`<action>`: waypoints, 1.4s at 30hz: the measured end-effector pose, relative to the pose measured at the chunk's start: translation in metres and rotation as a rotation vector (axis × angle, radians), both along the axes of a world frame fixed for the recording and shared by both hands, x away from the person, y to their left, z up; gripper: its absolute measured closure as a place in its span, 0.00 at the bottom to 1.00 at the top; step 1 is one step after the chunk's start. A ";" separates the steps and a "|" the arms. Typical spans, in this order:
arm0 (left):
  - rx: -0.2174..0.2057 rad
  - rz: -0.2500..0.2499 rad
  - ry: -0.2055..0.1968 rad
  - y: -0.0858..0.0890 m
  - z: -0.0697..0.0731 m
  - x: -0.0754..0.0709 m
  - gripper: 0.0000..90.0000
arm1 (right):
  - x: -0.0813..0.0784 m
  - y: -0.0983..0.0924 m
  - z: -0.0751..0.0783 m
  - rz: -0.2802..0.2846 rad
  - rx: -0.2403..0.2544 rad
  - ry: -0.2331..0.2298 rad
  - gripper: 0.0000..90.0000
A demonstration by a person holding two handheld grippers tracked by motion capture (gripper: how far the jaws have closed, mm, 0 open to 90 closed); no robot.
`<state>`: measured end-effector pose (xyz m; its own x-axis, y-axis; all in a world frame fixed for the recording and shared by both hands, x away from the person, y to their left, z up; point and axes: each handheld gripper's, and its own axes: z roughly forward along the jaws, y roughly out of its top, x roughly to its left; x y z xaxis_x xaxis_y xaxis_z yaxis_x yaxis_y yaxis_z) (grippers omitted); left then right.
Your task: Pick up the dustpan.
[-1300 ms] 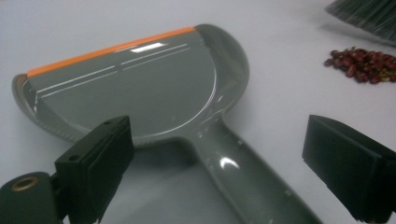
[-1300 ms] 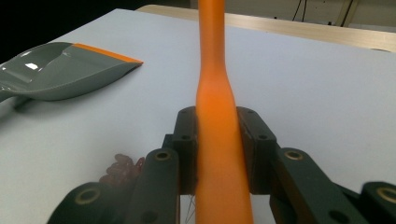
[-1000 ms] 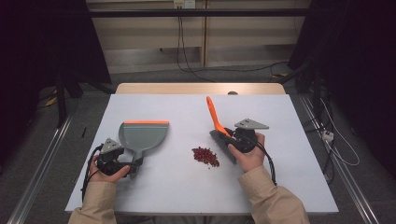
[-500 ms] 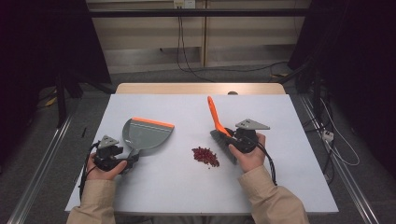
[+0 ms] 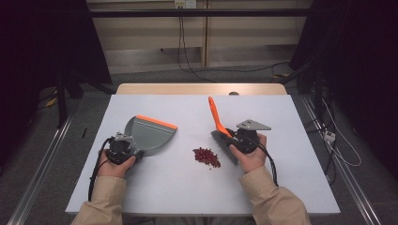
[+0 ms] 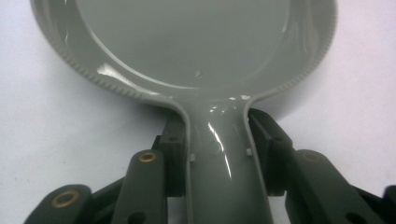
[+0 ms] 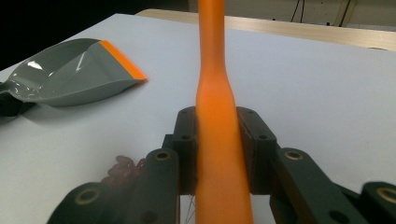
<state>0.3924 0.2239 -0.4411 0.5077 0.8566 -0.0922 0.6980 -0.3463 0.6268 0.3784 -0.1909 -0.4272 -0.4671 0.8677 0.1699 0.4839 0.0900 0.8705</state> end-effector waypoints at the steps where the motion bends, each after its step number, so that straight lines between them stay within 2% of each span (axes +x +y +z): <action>1: -0.001 -0.007 -0.006 0.002 0.002 -0.001 0.70 | 0.000 0.000 0.000 0.001 0.000 0.000 0.79; 3: 0.000 -0.009 -0.032 0.006 0.006 -0.003 0.70 | -0.001 -0.001 0.000 0.002 0.001 -0.003 0.79; 4: 0.004 -0.018 -0.032 0.008 0.007 -0.003 0.70 | -0.001 -0.001 0.000 0.002 -0.001 -0.004 0.79; 7: -0.037 -0.034 -0.040 0.015 0.013 -0.007 0.70 | -0.001 -0.002 0.001 0.003 -0.001 -0.004 0.79; 9: -0.048 -0.047 -0.053 0.018 0.017 -0.010 0.70 | -0.001 -0.002 0.001 0.001 0.002 -0.002 0.79; 16: -0.062 -0.158 -0.070 0.023 0.030 -0.022 0.70 | 0.001 -0.003 0.002 0.002 -0.008 0.000 0.79; 19: -0.070 -0.204 -0.057 0.024 0.030 -0.027 0.70 | 0.002 -0.003 0.002 0.003 -0.012 0.006 0.79; 22: -0.055 -0.254 -0.049 0.023 0.029 -0.033 0.70 | 0.002 -0.003 0.004 0.004 -0.020 0.009 0.79; 28: -0.072 -0.350 -0.034 0.015 0.030 -0.044 0.70 | 0.005 -0.001 0.008 0.006 -0.043 0.010 0.79; 31: -0.056 -0.396 -0.037 0.012 0.029 -0.047 0.70 | 0.007 0.002 0.009 0.008 -0.059 0.010 0.79; 36: -0.065 -0.452 0.001 0.008 0.026 -0.054 0.70 | 0.008 0.006 0.007 0.013 -0.069 0.011 0.79; 37: -0.052 -0.459 0.002 0.008 0.026 -0.055 0.70 | 0.009 0.007 0.006 0.014 -0.070 0.015 0.79; 40: -0.058 -0.496 0.015 0.004 0.022 -0.059 0.70 | 0.009 0.010 0.004 0.021 -0.082 0.019 0.79; 42: -0.046 -0.523 0.028 0.000 0.020 -0.061 0.70 | 0.009 0.013 0.003 0.023 -0.095 0.019 0.79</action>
<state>0.3316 0.2241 -0.4213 0.8634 0.4837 -0.1438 0.4558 -0.6254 0.6334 0.3876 -0.1782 -0.4240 -0.4844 0.8696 0.0958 0.4967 0.1832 0.8483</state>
